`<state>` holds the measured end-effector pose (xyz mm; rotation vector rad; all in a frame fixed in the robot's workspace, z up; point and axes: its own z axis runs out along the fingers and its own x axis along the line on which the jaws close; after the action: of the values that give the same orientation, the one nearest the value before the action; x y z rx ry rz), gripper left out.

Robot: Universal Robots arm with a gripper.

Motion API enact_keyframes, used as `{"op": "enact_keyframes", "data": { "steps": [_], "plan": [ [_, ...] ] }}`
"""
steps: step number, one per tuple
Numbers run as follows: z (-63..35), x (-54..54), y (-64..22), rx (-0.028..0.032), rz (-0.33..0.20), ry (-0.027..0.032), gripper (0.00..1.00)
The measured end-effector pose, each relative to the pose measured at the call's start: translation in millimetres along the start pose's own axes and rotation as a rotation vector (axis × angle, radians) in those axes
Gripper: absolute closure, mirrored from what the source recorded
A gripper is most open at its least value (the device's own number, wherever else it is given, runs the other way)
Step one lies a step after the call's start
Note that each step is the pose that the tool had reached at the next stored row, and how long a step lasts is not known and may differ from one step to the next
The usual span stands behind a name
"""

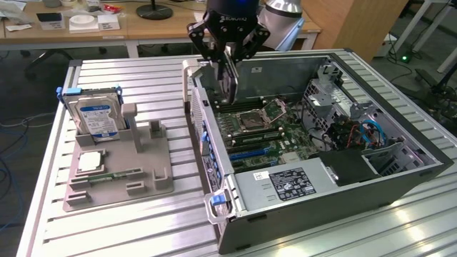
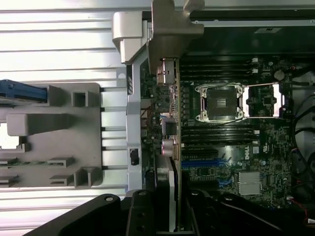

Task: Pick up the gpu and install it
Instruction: 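Pick up the gpu and move the gpu toward the slot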

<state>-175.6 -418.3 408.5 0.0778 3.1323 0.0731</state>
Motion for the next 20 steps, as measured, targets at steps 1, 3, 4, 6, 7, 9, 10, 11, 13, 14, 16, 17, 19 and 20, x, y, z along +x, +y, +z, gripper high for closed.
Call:
{"op": "enact_keyframes", "data": {
  "steps": [1,3,4,6,7,9,10,11,13,14,16,17,19,20],
  "plan": [
    [0.1,-2.6,0.1,-0.0001,0.0,-0.0001,0.72],
    [0.1,-8.2,0.4,0.0016,0.0,-0.0001,0.72],
    [0.2,-11.1,0.5,0.0029,0.0,-0.0002,0.72],
    [0.2,-15.3,0.7,0.0058,0.0,-0.0003,0.72],
    [0.2,-16.9,0.8,0.0071,0.0,-0.0004,0.72],
    [0.2,-20.2,0.8,0.0092,0.0,-0.0004,0.72],
    [0.3,-22.2,0.8,0.0094,0.0,-0.0005,0.72],
    [0.4,-24.3,0.7,0.0096,0.0,-0.0005,0.72],
    [0.4,-28.6,0.5,0.0096,0.0,-0.0004,0.72],
    [0.4,-30.3,0.4,0.0096,0.0,-0.0004,0.72],
    [0.4,-32.8,0.0,0.0097,0.0,-0.0004,0.72],
    [0.5,-34.0,-0.3,0.0095,0.0,-0.0005,0.72],
    [0.6,-36.6,-0.8,0.0095,0.0,-0.0005,0.72],
    [0.6,-37.8,-1.1,0.0095,0.0,-0.0005,0.72]
  ]
}}
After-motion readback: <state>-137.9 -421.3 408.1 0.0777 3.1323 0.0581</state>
